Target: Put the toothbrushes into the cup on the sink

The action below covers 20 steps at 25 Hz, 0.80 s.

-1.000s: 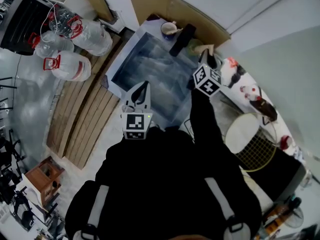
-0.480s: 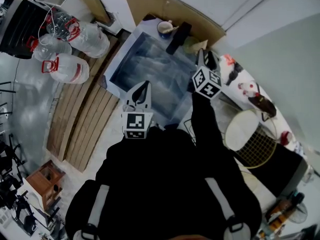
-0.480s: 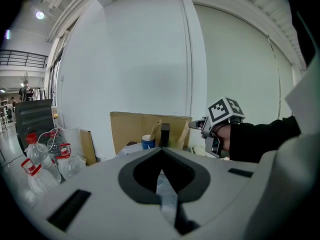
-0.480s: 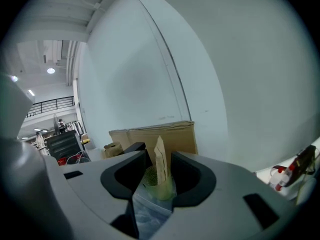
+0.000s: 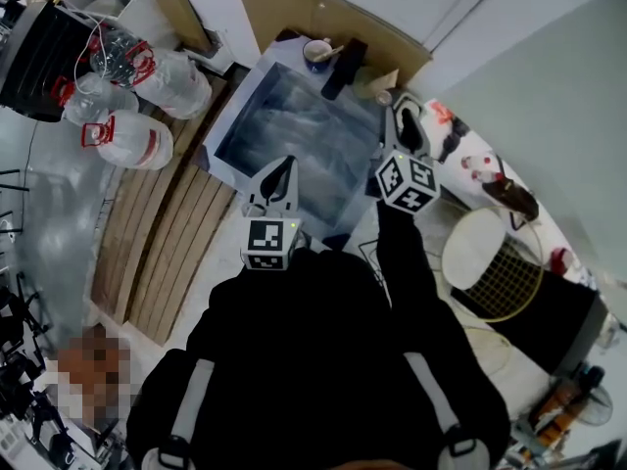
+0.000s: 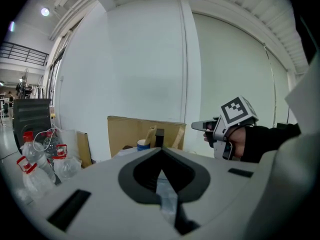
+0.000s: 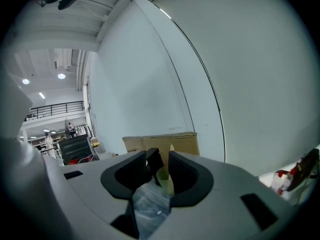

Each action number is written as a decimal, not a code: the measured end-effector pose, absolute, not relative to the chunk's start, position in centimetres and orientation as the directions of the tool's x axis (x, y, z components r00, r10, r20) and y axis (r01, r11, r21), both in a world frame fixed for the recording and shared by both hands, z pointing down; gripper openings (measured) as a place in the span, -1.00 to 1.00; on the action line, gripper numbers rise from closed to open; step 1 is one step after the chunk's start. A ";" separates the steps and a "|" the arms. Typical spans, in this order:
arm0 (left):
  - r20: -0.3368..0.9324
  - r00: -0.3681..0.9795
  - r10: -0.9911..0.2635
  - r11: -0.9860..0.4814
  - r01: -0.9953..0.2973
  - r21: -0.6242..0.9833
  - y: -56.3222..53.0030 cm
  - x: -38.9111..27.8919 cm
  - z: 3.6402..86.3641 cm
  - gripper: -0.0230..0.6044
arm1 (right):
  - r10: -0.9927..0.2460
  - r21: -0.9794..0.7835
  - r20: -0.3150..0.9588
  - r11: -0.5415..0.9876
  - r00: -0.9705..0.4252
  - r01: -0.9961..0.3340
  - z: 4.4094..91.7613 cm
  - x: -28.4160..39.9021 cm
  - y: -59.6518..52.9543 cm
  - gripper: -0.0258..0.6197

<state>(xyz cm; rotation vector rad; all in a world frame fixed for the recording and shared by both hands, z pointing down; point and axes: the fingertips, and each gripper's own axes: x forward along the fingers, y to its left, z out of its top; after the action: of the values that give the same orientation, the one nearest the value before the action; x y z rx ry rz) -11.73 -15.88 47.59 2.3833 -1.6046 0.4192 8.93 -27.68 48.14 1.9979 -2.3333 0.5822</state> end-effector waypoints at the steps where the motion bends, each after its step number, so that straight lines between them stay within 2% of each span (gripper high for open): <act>1: 0.360 0.360 -0.861 -0.372 -0.927 0.037 -15.6 -11.7 47.4 -0.92 | -0.952 -0.270 0.243 0.120 -0.188 -0.955 47.9 8.8 -26.9 -0.49; 6: 0.328 0.375 -0.867 -0.385 -0.922 0.039 -14.4 -11.1 46.4 -0.92 | -0.950 -0.276 0.217 0.160 -0.224 -0.948 46.7 8.1 -23.4 -0.51; 15: 0.280 0.413 -0.866 -0.418 -0.907 0.045 -12.1 -10.5 44.9 -0.92 | -0.944 -0.205 0.169 0.247 -0.283 -0.947 44.3 6.1 -18.0 -0.86; 20: 0.264 0.429 -0.864 -0.435 -0.900 0.038 -11.3 -10.1 44.4 -0.92 | -0.941 -0.194 0.155 0.269 -0.301 -0.943 43.4 5.5 -15.7 -0.91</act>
<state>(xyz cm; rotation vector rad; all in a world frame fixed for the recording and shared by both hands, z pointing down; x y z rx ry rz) -10.07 -11.29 44.39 2.5051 -1.5620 0.3067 5.52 -15.67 43.43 1.8523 -2.4956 0.3920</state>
